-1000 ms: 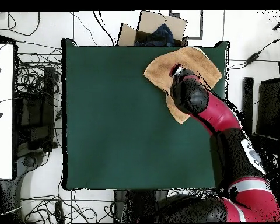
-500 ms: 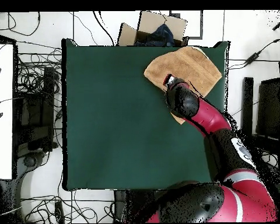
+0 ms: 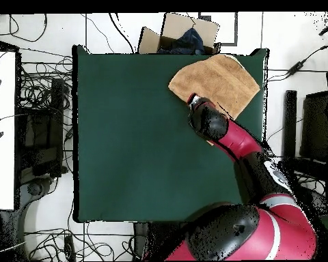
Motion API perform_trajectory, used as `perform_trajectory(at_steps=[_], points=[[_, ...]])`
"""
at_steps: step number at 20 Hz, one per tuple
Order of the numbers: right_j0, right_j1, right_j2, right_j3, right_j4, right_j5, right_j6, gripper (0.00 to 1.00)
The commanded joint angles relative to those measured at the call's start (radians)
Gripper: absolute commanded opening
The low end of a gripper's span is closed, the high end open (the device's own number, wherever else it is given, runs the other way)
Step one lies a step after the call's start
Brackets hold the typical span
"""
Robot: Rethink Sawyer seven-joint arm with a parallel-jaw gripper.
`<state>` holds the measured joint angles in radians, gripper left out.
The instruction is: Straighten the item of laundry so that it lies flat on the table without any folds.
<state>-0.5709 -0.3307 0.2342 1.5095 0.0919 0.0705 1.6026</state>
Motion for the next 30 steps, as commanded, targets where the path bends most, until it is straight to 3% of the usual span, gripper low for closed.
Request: perform_trajectory(at_steps=[1, 16, 22, 30], points=[[0.007, 0.065, 0.011, 0.035, -0.012, 0.04, 0.143, 1.0], [-0.017, 0.166, 0.039, 0.048, -0.025, -0.096, 0.185, 1.0], [0.026, 0.084, -0.007, 0.175, 0.037, -0.04, 0.266, 1.0], [0.037, -0.015, -0.014, 0.342, 0.092, -0.066, 0.329, 1.0]])
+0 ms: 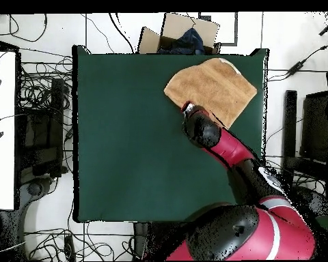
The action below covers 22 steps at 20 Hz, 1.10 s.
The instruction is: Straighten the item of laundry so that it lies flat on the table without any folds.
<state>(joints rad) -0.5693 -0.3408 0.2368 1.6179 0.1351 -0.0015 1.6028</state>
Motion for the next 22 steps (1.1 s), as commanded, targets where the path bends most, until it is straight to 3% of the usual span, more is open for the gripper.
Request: perform_trajectory(at_steps=[1, 22], points=[[0.033, -0.018, -0.015, 0.257, 0.056, 0.001, 0.335, 1.0], [0.027, -0.151, 0.044, 0.505, 0.174, -0.08, 0.382, 1.0]])
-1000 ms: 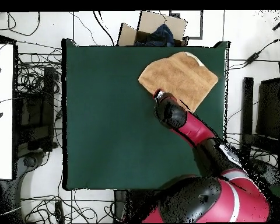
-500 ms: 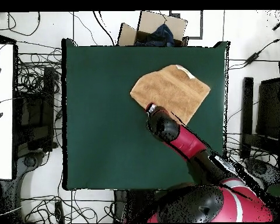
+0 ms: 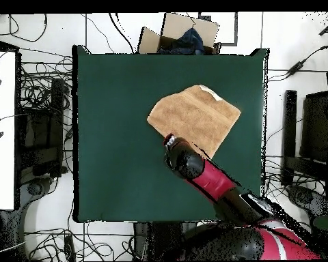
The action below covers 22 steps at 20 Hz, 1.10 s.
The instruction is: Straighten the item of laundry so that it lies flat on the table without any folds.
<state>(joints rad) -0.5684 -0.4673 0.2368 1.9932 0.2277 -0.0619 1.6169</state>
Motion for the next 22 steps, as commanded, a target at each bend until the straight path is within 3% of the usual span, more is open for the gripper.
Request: perform_trajectory(at_steps=[1, 10, 18, 22], points=[[0.032, -0.042, 0.044, 0.145, 0.089, -0.014, 0.374, 1.0], [0.06, -0.105, 0.043, 0.205, 0.117, -0.016, 0.418, 1.0], [0.113, -0.139, -0.03, 0.077, 0.152, 0.146, 0.339, 1.0], [0.207, -0.162, -0.126, -0.031, 0.188, 0.224, 0.306, 1.0]])
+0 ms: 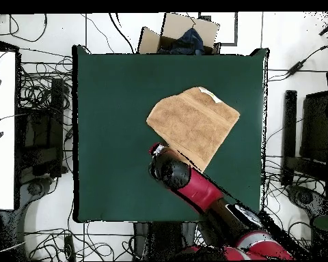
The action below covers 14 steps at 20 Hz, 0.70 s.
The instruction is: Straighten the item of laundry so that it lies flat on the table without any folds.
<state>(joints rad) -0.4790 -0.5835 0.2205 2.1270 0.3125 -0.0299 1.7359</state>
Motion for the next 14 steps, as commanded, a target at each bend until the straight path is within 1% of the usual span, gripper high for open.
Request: perform_trajectory(at_steps=[1, 2, 3, 5, 6, 7, 9, 14], points=[[0.139, -0.052, -0.131, -0.201, 0.111, 0.215, 0.185, 1.0], [0.15, -0.053, -0.144, -0.227, 0.109, 0.239, 0.179, 1.0], [0.168, -0.056, -0.164, -0.269, 0.108, 0.287, 0.18, 1.0], [0.203, -0.064, -0.204, -0.33, 0.099, 0.332, 0.184, 1.0], [0.216, -0.067, -0.221, -0.353, 0.095, 0.363, 0.196, 1.0], [0.236, -0.074, -0.248, -0.392, 0.088, 0.437, 0.222, 1.0], [0.264, -0.081, -0.285, -0.443, 0.076, 0.495, 0.25, 1.0], [0.3, -0.065, -0.324, -0.534, 0.068, 0.57, 0.293, 1.0]])
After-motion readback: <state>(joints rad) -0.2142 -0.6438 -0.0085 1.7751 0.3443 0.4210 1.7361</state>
